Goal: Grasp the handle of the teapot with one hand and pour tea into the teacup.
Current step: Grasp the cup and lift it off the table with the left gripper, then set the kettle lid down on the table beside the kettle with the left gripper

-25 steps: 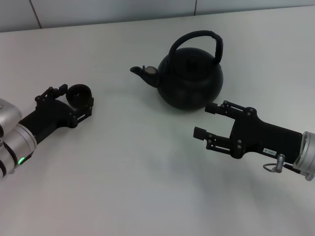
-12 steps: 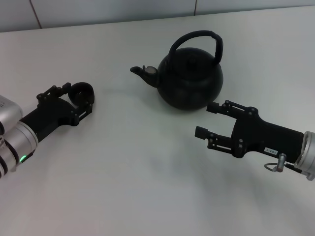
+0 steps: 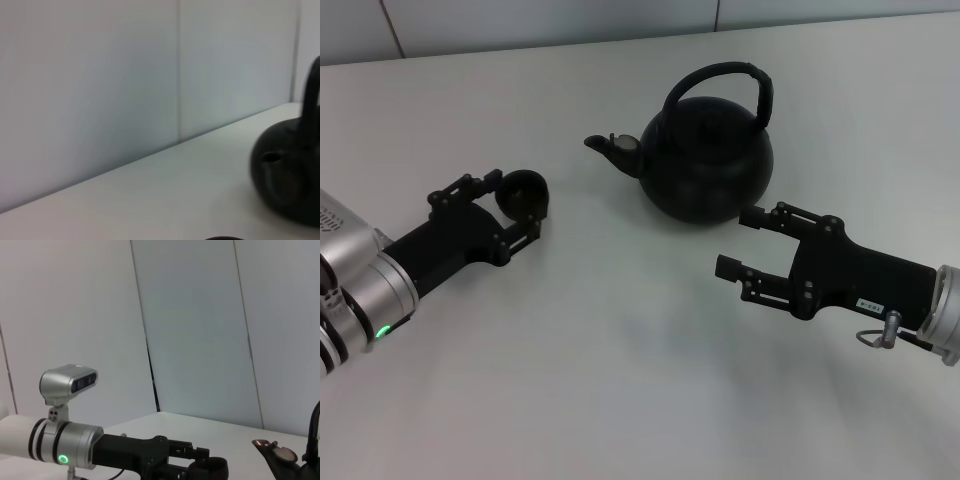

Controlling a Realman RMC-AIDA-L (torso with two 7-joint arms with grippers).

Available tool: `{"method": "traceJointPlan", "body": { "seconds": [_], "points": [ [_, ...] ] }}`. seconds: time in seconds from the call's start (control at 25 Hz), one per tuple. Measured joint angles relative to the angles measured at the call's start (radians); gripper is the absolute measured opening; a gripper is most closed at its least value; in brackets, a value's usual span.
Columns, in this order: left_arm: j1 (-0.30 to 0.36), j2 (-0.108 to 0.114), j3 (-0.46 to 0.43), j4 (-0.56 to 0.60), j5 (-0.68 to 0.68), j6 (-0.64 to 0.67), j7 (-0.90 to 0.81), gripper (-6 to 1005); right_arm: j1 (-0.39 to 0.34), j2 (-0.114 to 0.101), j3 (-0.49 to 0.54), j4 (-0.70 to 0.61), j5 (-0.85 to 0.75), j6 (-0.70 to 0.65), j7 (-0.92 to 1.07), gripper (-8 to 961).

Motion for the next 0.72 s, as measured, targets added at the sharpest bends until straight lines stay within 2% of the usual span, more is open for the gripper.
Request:
{"method": "traceJointPlan", "body": {
  "seconds": [0.72],
  "points": [
    [-0.023,0.000,-0.001,-0.005,0.147,0.066,-0.051,684,-0.007,0.009,0.000,-0.003,0.000,0.000,0.000,740]
  ]
}}
